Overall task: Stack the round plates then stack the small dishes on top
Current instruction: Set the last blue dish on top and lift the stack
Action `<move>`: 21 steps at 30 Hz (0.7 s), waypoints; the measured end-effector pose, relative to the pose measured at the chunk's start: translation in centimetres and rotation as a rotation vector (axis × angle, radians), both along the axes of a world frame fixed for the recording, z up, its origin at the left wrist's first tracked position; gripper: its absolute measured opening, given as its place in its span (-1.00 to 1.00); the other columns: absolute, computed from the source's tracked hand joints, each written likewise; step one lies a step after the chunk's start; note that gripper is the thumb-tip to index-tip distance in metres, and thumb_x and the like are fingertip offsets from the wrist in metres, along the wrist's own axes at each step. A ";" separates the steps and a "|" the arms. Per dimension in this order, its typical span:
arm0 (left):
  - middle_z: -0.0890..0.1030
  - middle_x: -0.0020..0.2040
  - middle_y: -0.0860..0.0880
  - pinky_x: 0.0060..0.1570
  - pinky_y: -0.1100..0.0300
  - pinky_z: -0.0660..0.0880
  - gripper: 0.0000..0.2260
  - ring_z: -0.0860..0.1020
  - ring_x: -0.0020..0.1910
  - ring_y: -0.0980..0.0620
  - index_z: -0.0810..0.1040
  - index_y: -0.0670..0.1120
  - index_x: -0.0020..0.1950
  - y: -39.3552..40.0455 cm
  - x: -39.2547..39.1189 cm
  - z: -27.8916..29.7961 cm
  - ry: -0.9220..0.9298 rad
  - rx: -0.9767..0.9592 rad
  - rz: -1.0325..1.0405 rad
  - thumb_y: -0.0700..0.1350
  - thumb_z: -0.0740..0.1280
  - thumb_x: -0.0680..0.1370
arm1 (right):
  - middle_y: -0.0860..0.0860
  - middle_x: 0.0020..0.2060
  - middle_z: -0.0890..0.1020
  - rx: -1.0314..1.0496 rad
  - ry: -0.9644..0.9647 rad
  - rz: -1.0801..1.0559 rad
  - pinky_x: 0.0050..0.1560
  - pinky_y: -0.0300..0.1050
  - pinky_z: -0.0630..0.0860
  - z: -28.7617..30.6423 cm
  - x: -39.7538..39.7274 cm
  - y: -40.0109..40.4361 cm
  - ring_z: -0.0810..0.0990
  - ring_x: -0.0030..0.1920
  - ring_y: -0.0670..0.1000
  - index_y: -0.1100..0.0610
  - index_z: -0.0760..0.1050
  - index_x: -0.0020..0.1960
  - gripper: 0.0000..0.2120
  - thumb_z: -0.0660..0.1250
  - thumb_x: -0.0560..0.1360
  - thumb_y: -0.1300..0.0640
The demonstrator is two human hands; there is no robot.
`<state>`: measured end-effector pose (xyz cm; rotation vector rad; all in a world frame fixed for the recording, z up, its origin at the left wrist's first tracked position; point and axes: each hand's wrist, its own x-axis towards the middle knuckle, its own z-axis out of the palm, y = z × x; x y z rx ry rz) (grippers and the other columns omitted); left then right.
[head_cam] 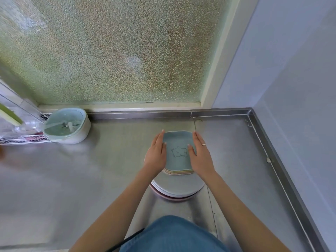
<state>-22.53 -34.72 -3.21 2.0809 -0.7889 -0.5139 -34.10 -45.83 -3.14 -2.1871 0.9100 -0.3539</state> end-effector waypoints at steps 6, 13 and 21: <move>0.33 0.40 -0.11 0.17 0.35 0.19 -0.65 0.35 0.32 -0.03 0.27 -0.11 0.42 -0.5 0.7 0.2 0.047 -0.037 0.030 -0.21 0.00 0.63 | 0.06 0.41 0.31 -0.002 -0.074 -0.055 0.34 -0.16 0.28 0.0 0.4 -0.4 0.33 0.36 0.03 0.13 0.21 0.45 -0.57 0.13 0.60 0.13; 0.36 0.36 -0.13 0.17 0.29 0.23 -0.66 0.39 0.28 -0.04 0.34 -0.14 0.37 -0.8 0.5 -0.2 0.117 -0.067 0.126 -0.25 -0.01 0.63 | 0.04 0.38 0.34 0.023 -0.103 -0.085 0.34 -0.07 0.37 -0.6 0.3 -0.5 0.36 0.34 0.01 0.09 0.25 0.43 -0.61 0.09 0.61 0.15; 0.22 0.51 -0.04 0.50 -0.01 0.04 -0.62 0.14 0.51 -0.01 0.24 -0.06 0.47 2.5 0.2 -2.6 0.157 -0.061 0.304 -0.07 0.02 0.65 | -0.08 0.48 0.22 0.442 -0.244 -0.333 0.42 -0.19 0.06 -1.7 -3.1 -1.3 0.16 0.47 -0.08 0.02 0.16 0.49 -0.58 -0.04 0.64 0.01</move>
